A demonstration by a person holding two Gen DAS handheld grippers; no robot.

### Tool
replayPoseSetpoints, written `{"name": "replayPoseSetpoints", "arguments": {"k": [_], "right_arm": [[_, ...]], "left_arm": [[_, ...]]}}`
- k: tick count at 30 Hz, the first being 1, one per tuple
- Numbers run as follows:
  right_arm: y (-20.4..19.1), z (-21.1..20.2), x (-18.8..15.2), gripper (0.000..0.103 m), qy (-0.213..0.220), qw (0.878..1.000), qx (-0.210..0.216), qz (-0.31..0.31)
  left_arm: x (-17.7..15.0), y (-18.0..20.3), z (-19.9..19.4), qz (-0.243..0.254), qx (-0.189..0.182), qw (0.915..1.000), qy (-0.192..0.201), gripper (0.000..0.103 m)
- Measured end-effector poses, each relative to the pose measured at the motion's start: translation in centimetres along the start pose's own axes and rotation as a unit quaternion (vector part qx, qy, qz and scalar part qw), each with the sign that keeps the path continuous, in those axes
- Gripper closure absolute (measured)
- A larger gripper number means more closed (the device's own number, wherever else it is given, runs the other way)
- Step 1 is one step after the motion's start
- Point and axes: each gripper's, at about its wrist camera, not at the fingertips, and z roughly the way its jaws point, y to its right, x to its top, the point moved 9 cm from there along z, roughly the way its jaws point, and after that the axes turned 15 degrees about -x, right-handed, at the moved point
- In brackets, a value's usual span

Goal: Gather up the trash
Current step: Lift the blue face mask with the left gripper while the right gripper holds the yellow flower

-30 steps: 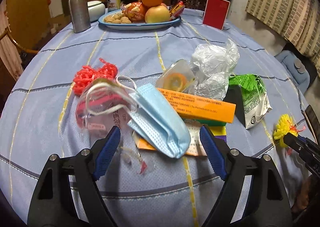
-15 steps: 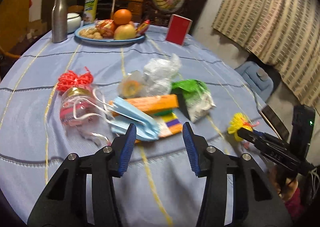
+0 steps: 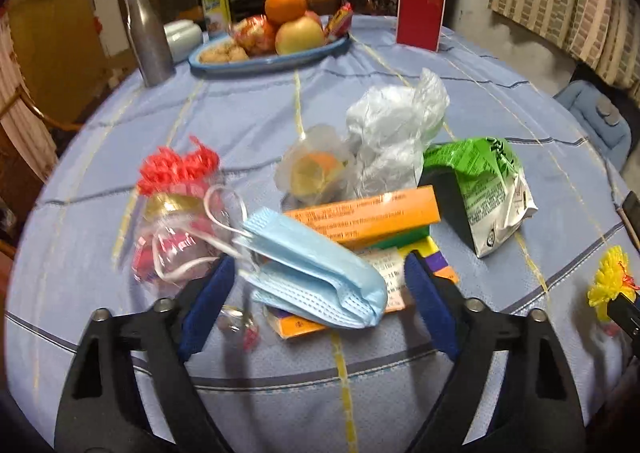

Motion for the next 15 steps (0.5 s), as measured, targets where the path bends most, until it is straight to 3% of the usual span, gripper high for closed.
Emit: {"name": "replayPoseSetpoints", "arguments": {"k": [3, 5, 8, 15], "right_arm": [[0.1, -0.2, 0.1, 0.076, 0.001, 1.0, 0.001, 0.002], [0.2, -0.3, 0.1, 0.076, 0.002, 1.0, 0.003, 0.004], [0.3, -1.1, 0.2, 0.076, 0.01, 1.0, 0.004, 0.005], [1.2, -4.9, 0.3, 0.076, 0.041, 0.999, 0.008, 0.006]], "left_arm": [[-0.5, 0.2, -1.7, -0.001, -0.043, 0.9988, 0.022, 0.048], [-0.5, 0.6, -3.5, 0.003, -0.063, 0.9972, 0.041, 0.051], [-0.3, 1.7, -6.9, 0.01, -0.096, 0.9928, 0.07, 0.051], [-0.1, 6.5, -11.1, 0.049, -0.133, 0.985, 0.098, 0.051]]}}
